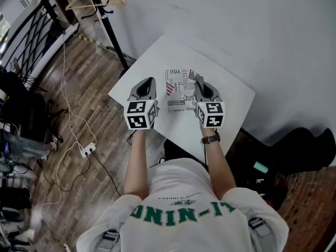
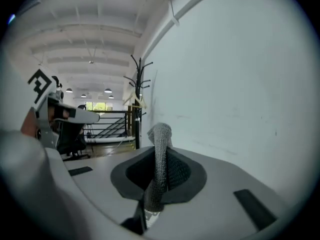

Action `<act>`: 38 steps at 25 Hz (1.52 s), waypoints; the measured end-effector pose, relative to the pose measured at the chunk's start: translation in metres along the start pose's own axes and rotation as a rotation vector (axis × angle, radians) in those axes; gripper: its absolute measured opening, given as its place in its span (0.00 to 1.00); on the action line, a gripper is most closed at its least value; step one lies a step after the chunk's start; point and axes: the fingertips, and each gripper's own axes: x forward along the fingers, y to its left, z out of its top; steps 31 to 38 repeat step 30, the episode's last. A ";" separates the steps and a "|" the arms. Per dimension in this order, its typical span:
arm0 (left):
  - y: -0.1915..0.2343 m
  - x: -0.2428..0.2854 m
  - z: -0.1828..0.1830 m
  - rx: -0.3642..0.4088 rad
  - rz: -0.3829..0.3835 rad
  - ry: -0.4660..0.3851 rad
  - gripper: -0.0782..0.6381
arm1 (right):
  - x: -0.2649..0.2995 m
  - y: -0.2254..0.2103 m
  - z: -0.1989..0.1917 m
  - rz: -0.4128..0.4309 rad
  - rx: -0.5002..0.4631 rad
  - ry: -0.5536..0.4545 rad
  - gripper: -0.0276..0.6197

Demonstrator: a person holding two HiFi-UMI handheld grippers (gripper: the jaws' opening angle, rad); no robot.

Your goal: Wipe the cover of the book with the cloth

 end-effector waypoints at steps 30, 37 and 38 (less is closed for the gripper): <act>-0.016 -0.039 0.056 0.082 -0.016 -0.129 0.13 | -0.048 0.019 0.085 -0.074 -0.045 -0.180 0.10; -0.016 -0.039 0.056 0.082 -0.016 -0.129 0.13 | -0.048 0.019 0.085 -0.074 -0.045 -0.180 0.10; -0.016 -0.039 0.056 0.082 -0.016 -0.129 0.13 | -0.048 0.019 0.085 -0.074 -0.045 -0.180 0.10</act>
